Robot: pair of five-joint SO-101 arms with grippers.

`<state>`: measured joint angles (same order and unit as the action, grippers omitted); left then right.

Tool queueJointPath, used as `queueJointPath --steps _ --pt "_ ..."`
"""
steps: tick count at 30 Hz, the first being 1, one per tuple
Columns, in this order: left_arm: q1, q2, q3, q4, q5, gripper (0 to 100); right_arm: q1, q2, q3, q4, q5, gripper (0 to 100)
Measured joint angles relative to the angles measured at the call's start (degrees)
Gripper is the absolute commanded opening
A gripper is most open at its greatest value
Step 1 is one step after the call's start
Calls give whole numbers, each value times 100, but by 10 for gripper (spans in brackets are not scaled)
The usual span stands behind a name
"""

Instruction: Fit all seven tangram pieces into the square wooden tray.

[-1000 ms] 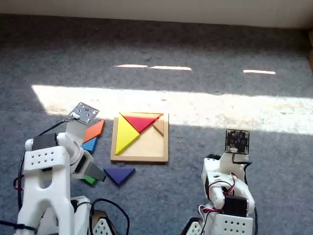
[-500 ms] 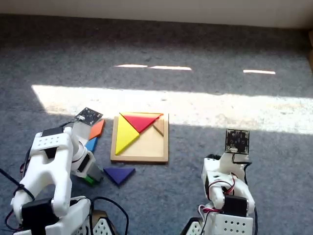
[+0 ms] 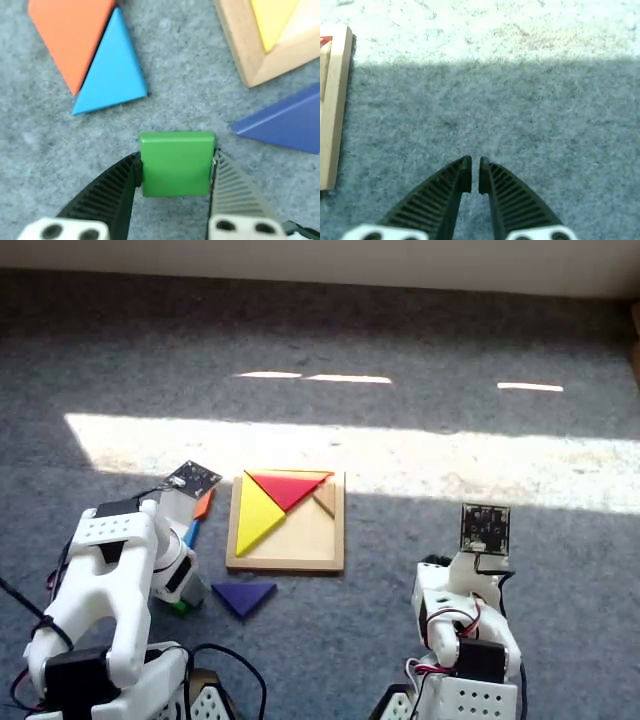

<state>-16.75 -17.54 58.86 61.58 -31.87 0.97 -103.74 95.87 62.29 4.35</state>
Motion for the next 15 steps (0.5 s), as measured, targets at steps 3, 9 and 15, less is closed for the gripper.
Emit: queueJointPath --steps 3,9,15 --pt "0 0 0 0 0 85 0 0 0 0 0 41" --pt "18 -519 9 114 -9 85 0 0 0 0 0 41" --pt "396 -2189 9 765 0 85 0 0 0 0 0 41"
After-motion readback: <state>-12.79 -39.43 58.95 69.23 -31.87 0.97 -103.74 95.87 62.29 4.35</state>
